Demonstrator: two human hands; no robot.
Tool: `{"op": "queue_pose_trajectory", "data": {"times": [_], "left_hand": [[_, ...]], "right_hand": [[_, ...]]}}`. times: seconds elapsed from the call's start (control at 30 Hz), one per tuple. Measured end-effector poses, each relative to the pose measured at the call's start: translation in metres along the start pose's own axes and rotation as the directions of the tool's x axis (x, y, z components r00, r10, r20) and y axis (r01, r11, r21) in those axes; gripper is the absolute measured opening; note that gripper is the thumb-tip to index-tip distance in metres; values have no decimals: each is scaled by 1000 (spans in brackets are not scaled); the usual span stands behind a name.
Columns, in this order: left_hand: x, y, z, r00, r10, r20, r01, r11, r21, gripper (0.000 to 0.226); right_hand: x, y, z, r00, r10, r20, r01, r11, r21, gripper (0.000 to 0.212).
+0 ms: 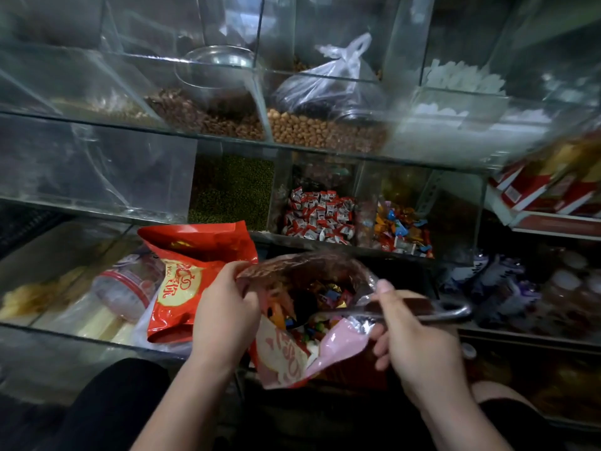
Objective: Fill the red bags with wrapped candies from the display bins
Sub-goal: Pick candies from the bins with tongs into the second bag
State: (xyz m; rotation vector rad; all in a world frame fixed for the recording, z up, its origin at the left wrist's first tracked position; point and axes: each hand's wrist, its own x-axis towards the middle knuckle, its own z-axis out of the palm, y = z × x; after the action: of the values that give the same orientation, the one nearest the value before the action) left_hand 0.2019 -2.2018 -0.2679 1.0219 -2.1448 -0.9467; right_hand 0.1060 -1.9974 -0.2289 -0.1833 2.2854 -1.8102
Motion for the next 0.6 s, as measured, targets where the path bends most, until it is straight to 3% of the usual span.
{"op": "queue_pose_trajectory", "data": {"times": [0.2, 0.33, 0.4, 0.5, 0.6], "left_hand": [[-18, 0, 1, 998, 59, 16, -57, 995, -82, 31], [-13, 4, -8, 1000, 12, -10, -12, 1000, -2, 45], [-15, 12, -14, 982, 128, -142, -128, 992, 8, 44], [-28, 30, -13, 873, 360, -329, -389, 921, -25, 21], [-38, 39, -2, 878, 391, -275, -432, 896, -103, 14]], "right_hand": [[-27, -6, 17, 978, -144, 148, 160, 982, -104, 16], [-17, -10, 8, 997, -41, 68, 44, 999, -33, 25], [-13, -5, -1, 1000, -23, 21, 24, 999, -47, 34], [-14, -2, -6, 967, -254, -21, 245, 949, -199, 38], [-9, 4, 6, 875, -484, 33, 478, 849, -224, 45]]}}
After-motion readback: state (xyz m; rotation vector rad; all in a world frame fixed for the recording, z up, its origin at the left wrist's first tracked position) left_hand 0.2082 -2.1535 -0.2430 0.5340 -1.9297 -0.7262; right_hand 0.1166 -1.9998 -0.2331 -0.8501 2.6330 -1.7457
